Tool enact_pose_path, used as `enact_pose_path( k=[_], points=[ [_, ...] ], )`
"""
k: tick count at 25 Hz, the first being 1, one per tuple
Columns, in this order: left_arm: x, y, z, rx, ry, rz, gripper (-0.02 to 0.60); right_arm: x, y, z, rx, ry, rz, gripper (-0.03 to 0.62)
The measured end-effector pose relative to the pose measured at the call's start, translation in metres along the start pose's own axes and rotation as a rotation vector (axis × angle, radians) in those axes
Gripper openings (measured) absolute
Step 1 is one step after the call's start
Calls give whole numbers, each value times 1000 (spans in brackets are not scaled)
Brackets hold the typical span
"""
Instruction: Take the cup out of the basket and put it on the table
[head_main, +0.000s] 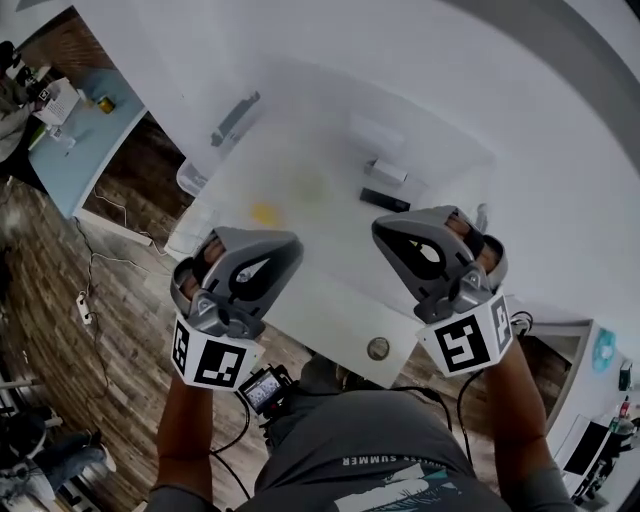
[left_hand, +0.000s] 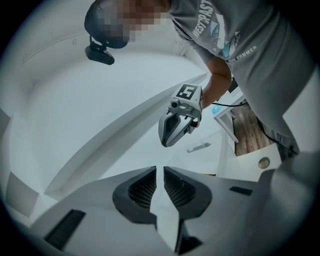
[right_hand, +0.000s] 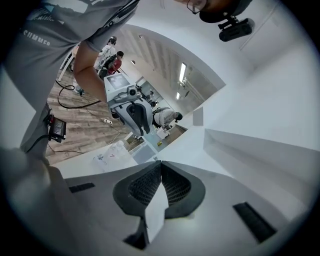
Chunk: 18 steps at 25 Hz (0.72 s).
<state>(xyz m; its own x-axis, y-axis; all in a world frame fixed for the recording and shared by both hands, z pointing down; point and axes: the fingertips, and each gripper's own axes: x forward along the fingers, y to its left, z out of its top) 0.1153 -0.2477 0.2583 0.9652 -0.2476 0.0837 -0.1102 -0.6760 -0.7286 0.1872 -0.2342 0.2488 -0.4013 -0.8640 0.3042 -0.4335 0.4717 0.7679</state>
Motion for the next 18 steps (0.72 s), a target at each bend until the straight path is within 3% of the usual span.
enact_pose_path(
  k=[6, 12, 18],
  points=[
    [6, 15, -42, -78, 2, 9, 55, 61, -2, -18, 45, 30, 69, 12],
    [3, 7, -56, -132, 17, 1, 55, 119, 16, -52, 80, 70, 191, 14],
    [2, -1, -74, -182, 55, -20, 55, 176, 50, -107, 121, 167, 336, 69]
  ],
)
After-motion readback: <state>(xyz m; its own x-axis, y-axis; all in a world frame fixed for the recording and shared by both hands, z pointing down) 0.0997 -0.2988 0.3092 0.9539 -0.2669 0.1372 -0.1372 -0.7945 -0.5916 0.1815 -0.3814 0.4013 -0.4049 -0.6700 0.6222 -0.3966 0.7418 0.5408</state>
